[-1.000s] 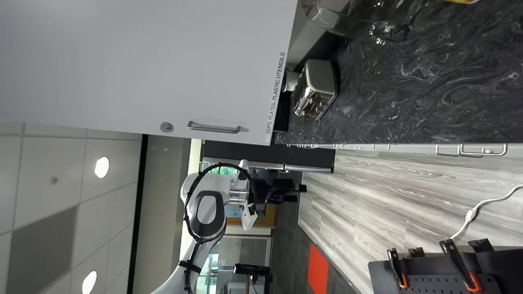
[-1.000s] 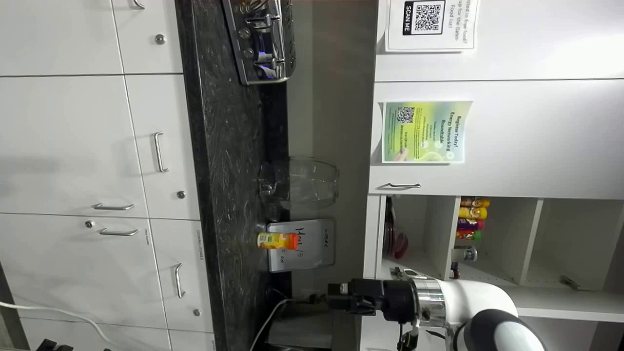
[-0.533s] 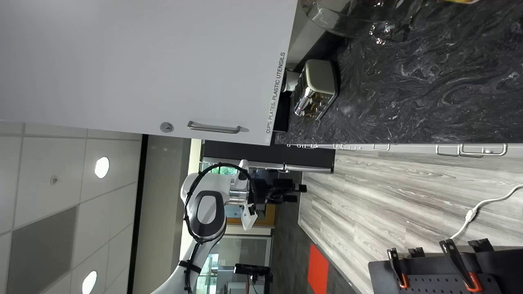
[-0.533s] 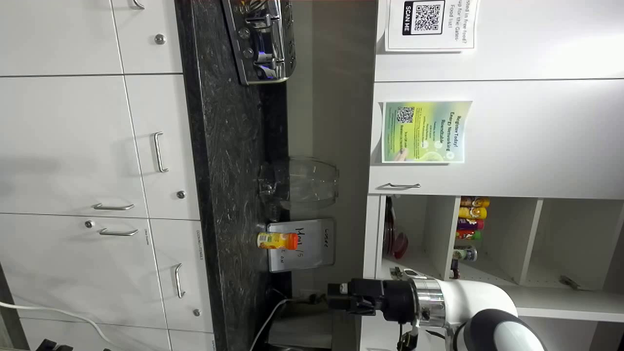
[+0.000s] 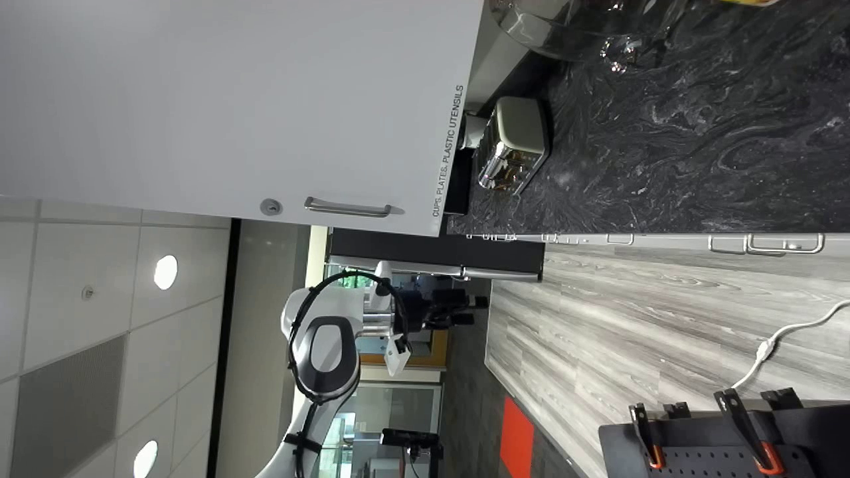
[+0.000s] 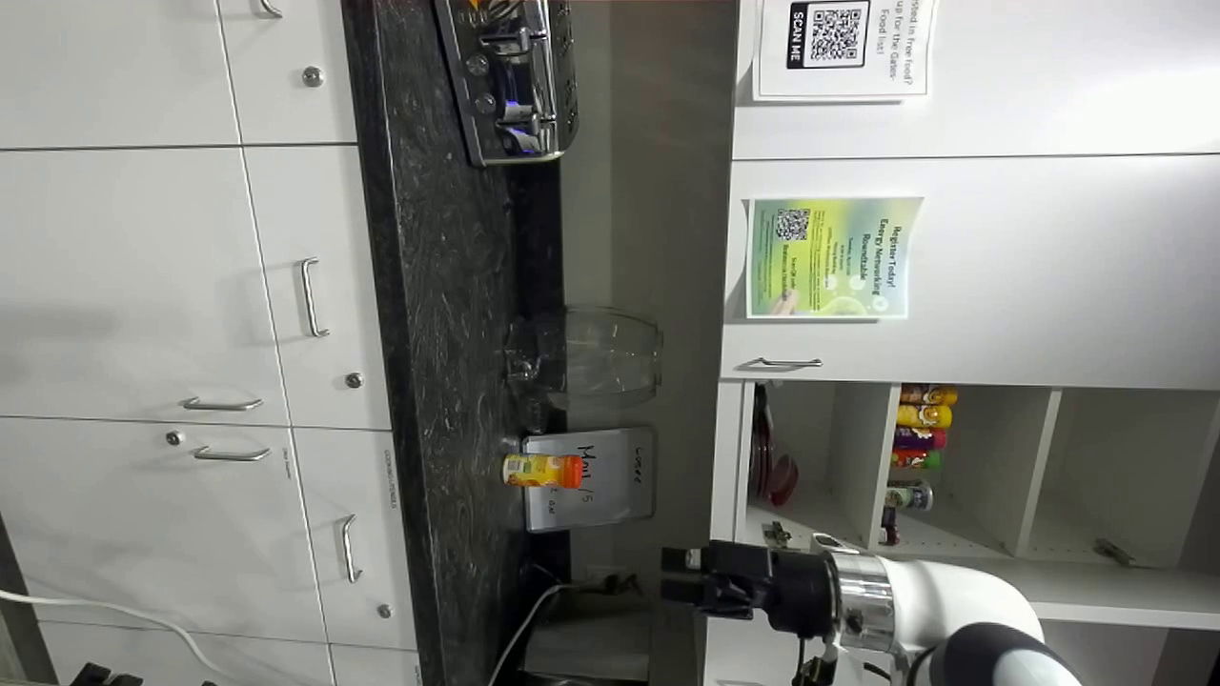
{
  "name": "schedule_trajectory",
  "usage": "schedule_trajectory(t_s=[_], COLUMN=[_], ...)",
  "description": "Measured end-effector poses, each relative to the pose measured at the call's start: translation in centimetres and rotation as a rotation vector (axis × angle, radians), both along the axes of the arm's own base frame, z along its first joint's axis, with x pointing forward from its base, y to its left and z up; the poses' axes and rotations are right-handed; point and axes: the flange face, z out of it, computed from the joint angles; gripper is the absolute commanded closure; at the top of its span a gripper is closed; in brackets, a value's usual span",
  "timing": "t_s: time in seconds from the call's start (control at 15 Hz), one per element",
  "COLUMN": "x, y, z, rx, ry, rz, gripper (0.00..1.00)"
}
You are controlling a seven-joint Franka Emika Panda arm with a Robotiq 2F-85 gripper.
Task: Close the top cupboard door
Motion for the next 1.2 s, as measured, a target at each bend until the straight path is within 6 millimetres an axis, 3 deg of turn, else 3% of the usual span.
schedule_trajectory(t_s=[0.27, 0.73, 0.93, 1.2], x=[-2.7, -9.8, -12.1, -13.4], y=[-0.4, -2.7, -4.5, -7.0], z=[4.3, 11.6, 13.4, 14.6], rx=[0.009, 0.059, 0.131, 0.248], ry=[-0.121, -0.377, -0.450, -0.512], rz=[-0.048, -0.187, -0.301, -0.460], gripper=[0.00, 0.00, 0.00, 0.00])
